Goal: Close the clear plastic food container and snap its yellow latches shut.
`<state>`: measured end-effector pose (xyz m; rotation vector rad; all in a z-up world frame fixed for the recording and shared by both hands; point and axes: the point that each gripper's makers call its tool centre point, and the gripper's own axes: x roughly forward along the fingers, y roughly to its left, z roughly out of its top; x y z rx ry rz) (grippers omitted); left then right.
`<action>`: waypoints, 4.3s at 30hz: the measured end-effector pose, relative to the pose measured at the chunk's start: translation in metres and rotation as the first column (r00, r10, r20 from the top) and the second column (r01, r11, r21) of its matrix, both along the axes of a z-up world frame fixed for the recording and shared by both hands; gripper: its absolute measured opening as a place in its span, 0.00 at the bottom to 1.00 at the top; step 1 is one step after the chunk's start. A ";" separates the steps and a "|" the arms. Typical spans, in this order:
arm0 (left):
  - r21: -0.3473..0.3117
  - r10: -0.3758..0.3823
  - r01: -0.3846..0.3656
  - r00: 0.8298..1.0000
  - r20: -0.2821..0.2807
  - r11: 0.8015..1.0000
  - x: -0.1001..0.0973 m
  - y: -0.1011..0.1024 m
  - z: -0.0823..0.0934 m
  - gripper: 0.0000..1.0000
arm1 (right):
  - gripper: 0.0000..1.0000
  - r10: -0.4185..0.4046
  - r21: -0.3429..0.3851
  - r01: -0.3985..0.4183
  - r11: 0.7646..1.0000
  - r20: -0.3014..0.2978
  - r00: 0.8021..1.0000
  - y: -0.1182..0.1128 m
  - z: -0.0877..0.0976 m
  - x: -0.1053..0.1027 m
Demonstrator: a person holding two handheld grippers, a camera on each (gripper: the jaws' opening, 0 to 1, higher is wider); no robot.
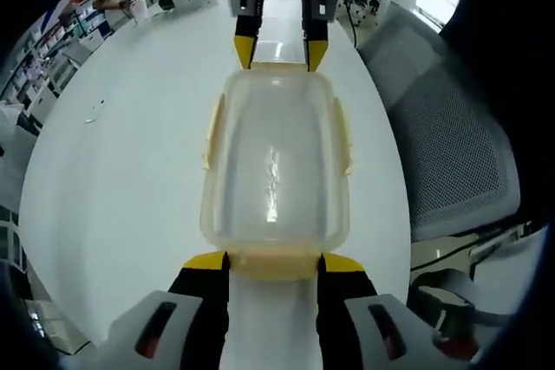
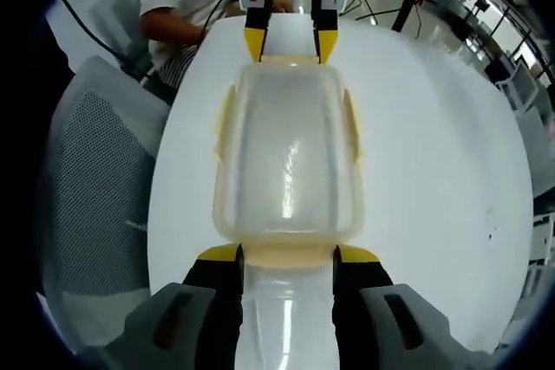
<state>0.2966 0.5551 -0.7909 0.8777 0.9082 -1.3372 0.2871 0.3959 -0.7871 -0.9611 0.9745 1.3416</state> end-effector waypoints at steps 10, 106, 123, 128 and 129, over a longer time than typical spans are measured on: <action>-0.029 0.045 -0.044 0.999 0.032 0.999 0.013 -0.004 0.010 0.34 | 0.37 0.010 0.012 -0.011 1.000 0.020 1.000 -0.007 0.007 0.015; -0.024 0.134 -0.134 0.991 0.020 0.991 0.008 -0.183 0.017 0.33 | 0.37 0.066 0.043 -0.066 0.997 -0.002 0.998 -0.187 0.004 0.017; -0.023 0.136 -0.136 0.990 0.027 0.990 0.005 -0.211 0.017 0.33 | 0.37 0.071 0.055 -0.071 0.996 0.013 0.997 -0.215 0.004 0.015; -0.026 0.139 -0.139 0.990 0.025 0.990 0.009 -0.213 0.017 0.33 | 0.37 0.059 0.070 -0.060 0.996 0.011 0.998 -0.217 0.003 0.017; -0.024 0.139 -0.138 0.990 0.024 0.990 0.009 -0.213 0.016 0.33 | 0.37 0.058 0.069 -0.058 0.996 0.009 0.998 -0.217 0.003 0.017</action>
